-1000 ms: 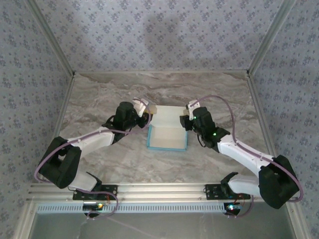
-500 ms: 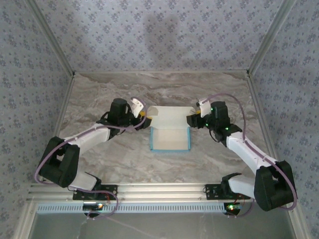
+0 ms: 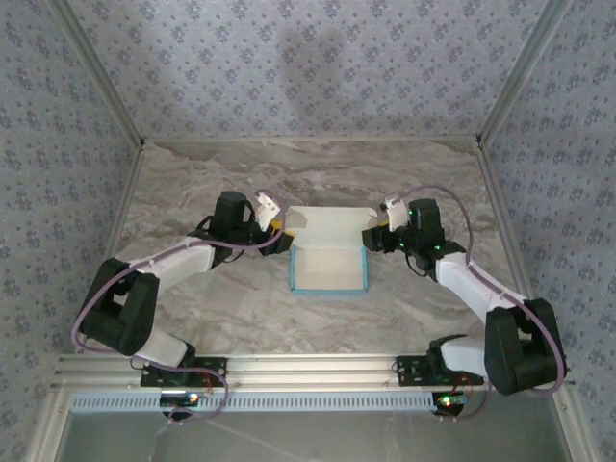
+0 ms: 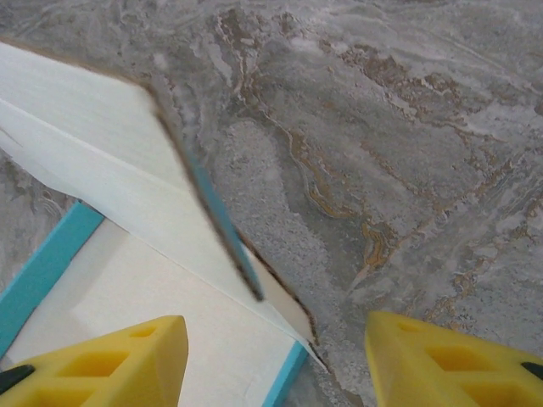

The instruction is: Fold the paper box

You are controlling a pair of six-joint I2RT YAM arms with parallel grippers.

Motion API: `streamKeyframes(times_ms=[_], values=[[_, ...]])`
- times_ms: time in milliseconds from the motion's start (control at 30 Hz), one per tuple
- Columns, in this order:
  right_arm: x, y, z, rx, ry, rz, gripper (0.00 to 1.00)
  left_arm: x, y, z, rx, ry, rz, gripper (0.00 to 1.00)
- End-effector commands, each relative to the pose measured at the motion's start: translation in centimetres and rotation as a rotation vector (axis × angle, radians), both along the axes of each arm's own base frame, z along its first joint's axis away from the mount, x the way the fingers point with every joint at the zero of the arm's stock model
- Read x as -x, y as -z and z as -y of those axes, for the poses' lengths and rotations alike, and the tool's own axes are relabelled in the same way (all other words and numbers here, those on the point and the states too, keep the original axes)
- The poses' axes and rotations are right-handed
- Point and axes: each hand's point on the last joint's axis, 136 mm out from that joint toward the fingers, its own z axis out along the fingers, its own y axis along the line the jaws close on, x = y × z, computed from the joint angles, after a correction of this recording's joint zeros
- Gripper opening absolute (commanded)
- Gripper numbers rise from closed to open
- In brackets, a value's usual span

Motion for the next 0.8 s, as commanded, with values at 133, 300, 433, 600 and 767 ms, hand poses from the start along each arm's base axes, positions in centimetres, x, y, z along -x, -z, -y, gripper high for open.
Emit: streamKeyframes(times_ms=[133, 300, 433, 600, 767], values=[[-0.4, -0.4, -0.4, -0.024, -0.046, 0.016, 0.44, -0.9, -1.2, 0.9, 0.053, 0.015, 0.016, 0.41], [-0.2, -0.5, -1.0, -0.041, -0.079, 0.012, 0.25, -0.9, -1.6, 1.2, 0.072, 0.026, 0.015, 0.3], [0.1, -0.4, -1.7, -0.021, -0.1, 0.015, 0.16, -0.9, -1.6, 1.2, 0.067, 0.027, 0.017, 0.21], [0.7, -0.5, -2.5, 0.019, -0.102, 0.039, 0.07, -0.9, -1.6, 1.5, 0.051, 0.019, 0.019, 0.06], [0.9, -1.1, -2.8, 0.054, -0.051, 0.091, 0.01, -0.8, -1.8, 1.8, 0.022, 0.0, 0.044, 0.0]])
